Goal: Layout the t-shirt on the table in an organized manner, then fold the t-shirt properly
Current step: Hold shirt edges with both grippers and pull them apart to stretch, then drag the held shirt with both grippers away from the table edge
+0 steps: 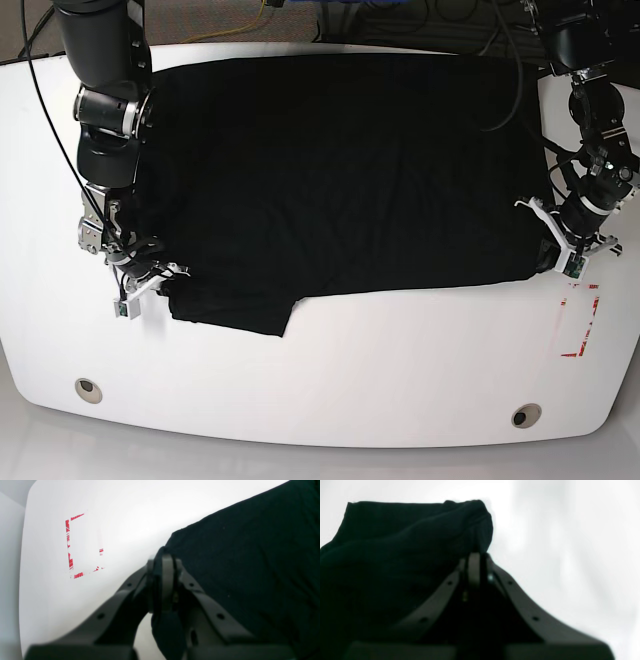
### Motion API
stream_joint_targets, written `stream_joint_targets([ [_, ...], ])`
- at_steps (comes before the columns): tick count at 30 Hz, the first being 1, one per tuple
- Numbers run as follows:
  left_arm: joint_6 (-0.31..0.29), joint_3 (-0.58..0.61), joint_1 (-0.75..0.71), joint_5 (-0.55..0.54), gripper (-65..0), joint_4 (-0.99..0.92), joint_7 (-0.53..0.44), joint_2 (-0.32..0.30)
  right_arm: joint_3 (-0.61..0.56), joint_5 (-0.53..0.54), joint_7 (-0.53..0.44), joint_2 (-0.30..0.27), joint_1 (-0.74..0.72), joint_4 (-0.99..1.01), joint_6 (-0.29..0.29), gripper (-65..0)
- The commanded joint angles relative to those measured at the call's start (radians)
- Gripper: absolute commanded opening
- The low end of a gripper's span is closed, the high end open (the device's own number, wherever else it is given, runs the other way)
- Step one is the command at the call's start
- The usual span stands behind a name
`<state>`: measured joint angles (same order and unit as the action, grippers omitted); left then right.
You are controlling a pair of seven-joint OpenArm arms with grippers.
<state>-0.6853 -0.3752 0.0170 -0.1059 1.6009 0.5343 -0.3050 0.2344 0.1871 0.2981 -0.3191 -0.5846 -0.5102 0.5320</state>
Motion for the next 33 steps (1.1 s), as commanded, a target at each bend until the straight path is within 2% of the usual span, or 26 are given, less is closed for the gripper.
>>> stream_joint_targets([
  [1, 0.005, -0.006, 0.019, -0.013, -62.7, 0.019, -0.024, -0.015, -0.002, 0.007, -0.003, -0.016, -0.025, -0.014, 0.007, -64.6],
  [6, 0.005, -0.006, 0.047, -0.013, -62.7, 0.017, -0.024, -0.027, -0.002, 0.007, 0.022, -0.047, -0.027, -0.055, 0.007, -65.0],
  [12, 0.005, -0.006, 0.091, 0.011, -62.7, 0.016, -0.024, -0.030, 0.000, 0.007, 0.123, -0.068, -0.025, -0.192, 0.007, -65.0],
  [18, 0.002, -0.003, 0.137, 0.071, -62.7, 0.014, -0.024, -0.026, 0.000, 0.009, 0.215, -0.076, -0.025, -0.275, 0.007, -65.0],
  [33, -0.001, -0.003, 0.153, 0.074, -62.7, -0.004, -0.024, -0.026, 0.001, 0.012, 0.418, -0.076, 0.071, -0.543, 0.007, -65.0],
])
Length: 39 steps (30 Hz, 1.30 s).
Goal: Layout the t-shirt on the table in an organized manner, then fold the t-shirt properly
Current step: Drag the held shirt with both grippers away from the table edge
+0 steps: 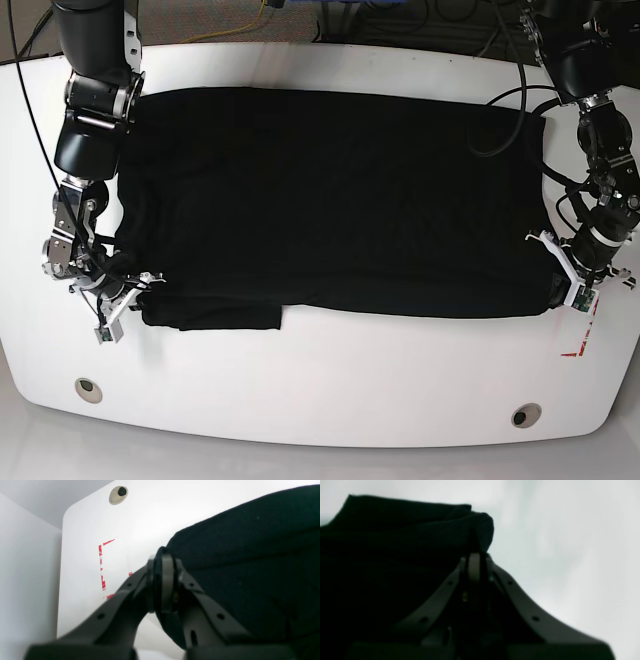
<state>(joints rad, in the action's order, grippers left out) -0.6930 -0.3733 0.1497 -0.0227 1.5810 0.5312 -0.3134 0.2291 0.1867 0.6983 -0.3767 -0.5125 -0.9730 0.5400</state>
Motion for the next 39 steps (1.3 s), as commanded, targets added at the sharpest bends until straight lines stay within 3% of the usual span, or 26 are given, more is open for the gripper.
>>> stream_joint_targets([
  [1, 0.006, -0.005, 0.020, -0.009, -62.7, 0.015, -0.021, -0.017, 0.006, 0.014, 0.027, -0.018, 0.008, -0.099, -0.001, -65.0],
  [22, 0.005, -0.005, -0.186, -0.009, -62.7, 0.023, -0.015, -0.017, 0.010, 0.014, 0.332, -0.011, 0.272, -0.567, -0.004, -65.0],
  [35, 0.005, -0.006, -0.284, -0.009, -62.5, 0.023, -0.015, -0.023, 0.010, 0.009, 0.395, -0.011, 0.400, -0.639, -0.004, -65.0],
  [39, 0.005, -0.006, -0.309, -0.007, -62.5, 0.019, -0.015, -0.053, 0.010, 0.009, 0.395, -0.011, 0.427, -0.637, -0.004, -65.0],
])
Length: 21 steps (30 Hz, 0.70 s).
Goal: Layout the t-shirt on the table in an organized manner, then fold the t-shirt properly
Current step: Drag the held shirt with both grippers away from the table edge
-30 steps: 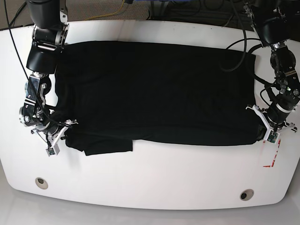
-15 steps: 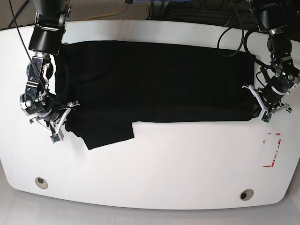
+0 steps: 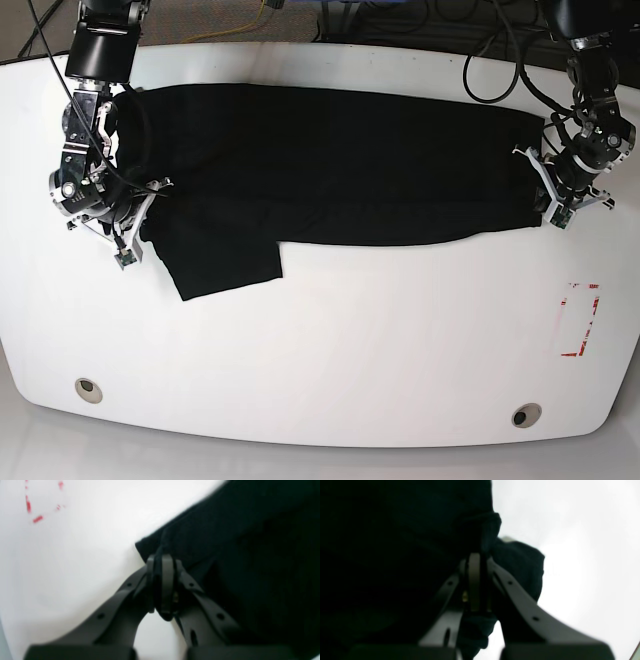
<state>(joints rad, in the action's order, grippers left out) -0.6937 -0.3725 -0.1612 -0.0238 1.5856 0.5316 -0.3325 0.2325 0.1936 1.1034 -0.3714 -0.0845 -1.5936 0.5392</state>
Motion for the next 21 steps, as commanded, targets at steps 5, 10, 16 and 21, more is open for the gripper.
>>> stream_joint_targets([
  [5, 0.006, -0.009, -0.002, -0.006, -62.5, 0.012, -0.015, -0.037, 0.006, 0.002, -0.010, -0.018, 0.022, -0.017, -0.003, -65.0],
  [10, 0.006, -0.009, -0.018, -0.006, -62.5, 0.011, -0.015, -0.038, 0.008, 0.000, -0.010, -0.018, 0.032, -0.017, -0.006, -65.0],
  [16, 0.006, -0.009, -0.021, -0.006, -62.5, 0.011, -0.015, -0.057, 0.034, 0.000, -0.010, -0.021, 0.033, -0.017, -0.006, -65.0],
  [21, 0.006, -0.009, -0.021, -0.006, -62.5, 0.011, -0.015, -0.057, 0.035, 0.000, 0.002, -0.027, 0.030, -0.020, -0.006, -65.0],
])
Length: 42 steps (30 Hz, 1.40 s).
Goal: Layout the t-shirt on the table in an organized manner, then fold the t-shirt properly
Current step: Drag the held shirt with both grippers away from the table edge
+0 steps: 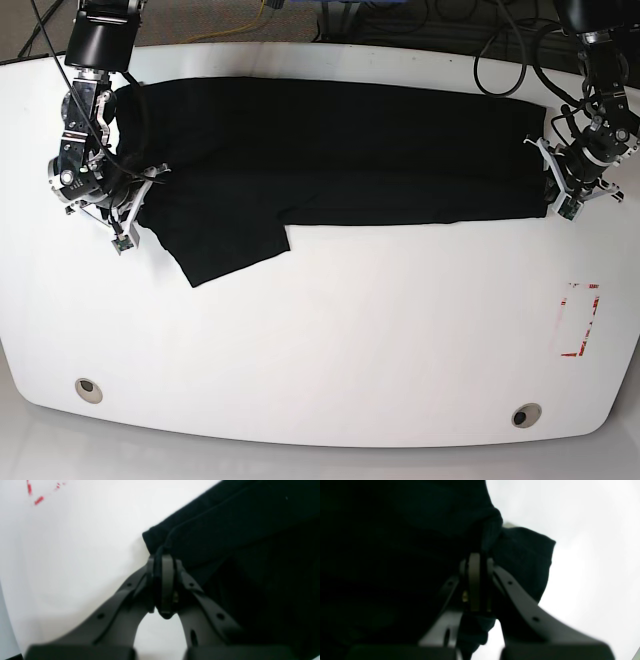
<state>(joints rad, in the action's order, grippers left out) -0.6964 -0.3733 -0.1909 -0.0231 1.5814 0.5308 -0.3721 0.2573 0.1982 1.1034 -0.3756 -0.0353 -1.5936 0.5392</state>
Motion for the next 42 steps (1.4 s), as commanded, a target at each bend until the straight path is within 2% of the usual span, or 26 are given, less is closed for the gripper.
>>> stream_joint_targets([
  [1, 0.008, -0.008, 0.009, -0.007, -62.5, 0.015, -0.015, -0.017, 0.010, -0.004, 0.010, -0.026, -0.021, -0.020, -0.006, -65.0],
  [3, 0.008, -0.010, 0.008, -0.007, -62.5, 0.015, -0.013, -0.018, 0.010, -0.003, 0.045, -0.052, -0.022, -0.021, -0.001, -65.0],
  [8, 0.008, -0.010, -0.023, -0.007, -62.5, 0.017, -0.013, -0.051, 0.010, -0.003, 0.062, -0.062, -0.021, -0.029, -0.001, -65.0],
  [23, 0.007, -0.010, -0.083, -0.007, -61.6, 0.017, -0.013, -0.055, 0.004, -0.003, 0.065, -0.055, 0.073, -0.035, -0.004, -65.0],
  [25, 0.007, -0.008, -0.095, -0.007, -57.5, 0.017, -0.011, -0.055, 0.004, -0.003, 0.065, -0.055, 0.081, -0.034, -0.008, -64.6],
  [27, 0.007, -0.008, -0.100, -0.007, -48.5, 0.017, 0.001, -0.055, 0.004, -0.004, 0.065, -0.055, 0.093, -0.034, -0.008, -60.3],
  [32, 0.010, -0.010, -0.103, -0.007, -20.1, 0.018, 0.022, -0.055, 0.009, -0.004, 0.065, -0.055, 0.107, -0.035, -0.009, -39.3],
  [33, 0.013, -0.010, -0.103, -0.007, -13.4, 0.018, 0.022, -0.055, 0.009, -0.004, 0.065, -0.055, 0.107, -0.035, -0.009, -32.8],
  [37, 0.014, -0.028, -0.100, -0.005, -3.8, 0.018, 0.022, -0.055, 0.012, -0.004, 0.059, -0.058, 0.107, -0.035, -0.009, -21.7],
  [42, 0.014, -0.105, -0.074, -0.005, -2.7, 0.023, 0.021, -0.055, 0.089, -0.004, 0.059, -0.059, 0.099, -0.066, -0.008, -19.1],
])
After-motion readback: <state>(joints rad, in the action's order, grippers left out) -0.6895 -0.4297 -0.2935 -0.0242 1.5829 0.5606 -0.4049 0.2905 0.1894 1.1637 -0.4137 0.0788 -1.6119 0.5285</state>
